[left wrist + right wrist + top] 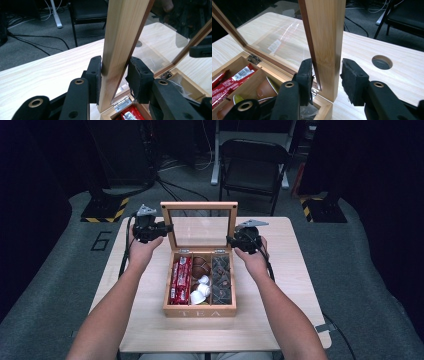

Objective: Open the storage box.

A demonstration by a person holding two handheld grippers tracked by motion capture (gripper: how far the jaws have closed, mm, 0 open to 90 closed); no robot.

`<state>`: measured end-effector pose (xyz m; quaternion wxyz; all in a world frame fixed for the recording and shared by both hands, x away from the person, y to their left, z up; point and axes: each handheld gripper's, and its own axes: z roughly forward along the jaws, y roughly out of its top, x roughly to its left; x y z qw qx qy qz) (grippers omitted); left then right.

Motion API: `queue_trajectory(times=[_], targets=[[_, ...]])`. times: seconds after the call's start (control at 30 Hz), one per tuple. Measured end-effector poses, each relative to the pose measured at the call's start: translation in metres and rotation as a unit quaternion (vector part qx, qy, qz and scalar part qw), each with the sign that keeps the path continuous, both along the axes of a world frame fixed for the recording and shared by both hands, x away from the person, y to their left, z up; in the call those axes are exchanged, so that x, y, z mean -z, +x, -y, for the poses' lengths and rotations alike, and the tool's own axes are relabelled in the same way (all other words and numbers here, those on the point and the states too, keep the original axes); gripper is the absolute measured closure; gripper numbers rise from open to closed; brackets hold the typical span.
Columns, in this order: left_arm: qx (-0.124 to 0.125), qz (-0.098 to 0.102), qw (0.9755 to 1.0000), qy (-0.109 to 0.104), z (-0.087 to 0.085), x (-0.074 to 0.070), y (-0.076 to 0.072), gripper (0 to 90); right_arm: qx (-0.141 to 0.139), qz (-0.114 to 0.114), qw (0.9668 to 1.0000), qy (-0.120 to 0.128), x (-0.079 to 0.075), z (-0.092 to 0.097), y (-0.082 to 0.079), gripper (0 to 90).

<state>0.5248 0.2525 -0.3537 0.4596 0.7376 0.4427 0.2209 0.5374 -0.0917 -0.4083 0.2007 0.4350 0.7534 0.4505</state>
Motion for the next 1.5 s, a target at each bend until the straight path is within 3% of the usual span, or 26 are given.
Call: queue_trajectory(times=[0.17, 0.47, 0.67, 0.8, 1.2, 1.5], targets=[[-0.005, -0.003, 1.0000, -0.003, 0.000, 0.001, 0.001, 64.2, -0.002, -0.004, 0.9999, 0.011, 0.002, 0.000, 0.003, 62.7], [-0.005, -0.010, 0.9999, 0.001, -0.001, 0.000, -0.002, 60.8, 0.003, 0.003, 1.0000, -0.005, 0.002, -0.002, 0.005, 64.6], [-0.003, -0.012, 0.9999, 0.008, 0.000, 0.001, -0.004, 59.4, 0.013, -0.003, 0.9999, 0.001, 0.003, -0.003, 0.009, 64.8], [-0.008, -0.010, 0.9999, -0.009, -0.004, 0.005, -0.006, 58.3, 0.012, -0.002, 0.9999, -0.001, 0.002, -0.003, 0.011, 64.9], [-0.012, -0.024, 0.9996, -0.011, -0.015, 0.010, -0.010, 58.3, 0.016, -0.010, 0.9998, -0.001, 0.003, -0.004, 0.017, 65.2], [-0.005, -0.015, 0.9999, -0.006, -0.015, 0.008, -0.014, 58.4, 0.028, -0.020, 0.9994, 0.010, 0.005, -0.005, 0.023, 65.2]])
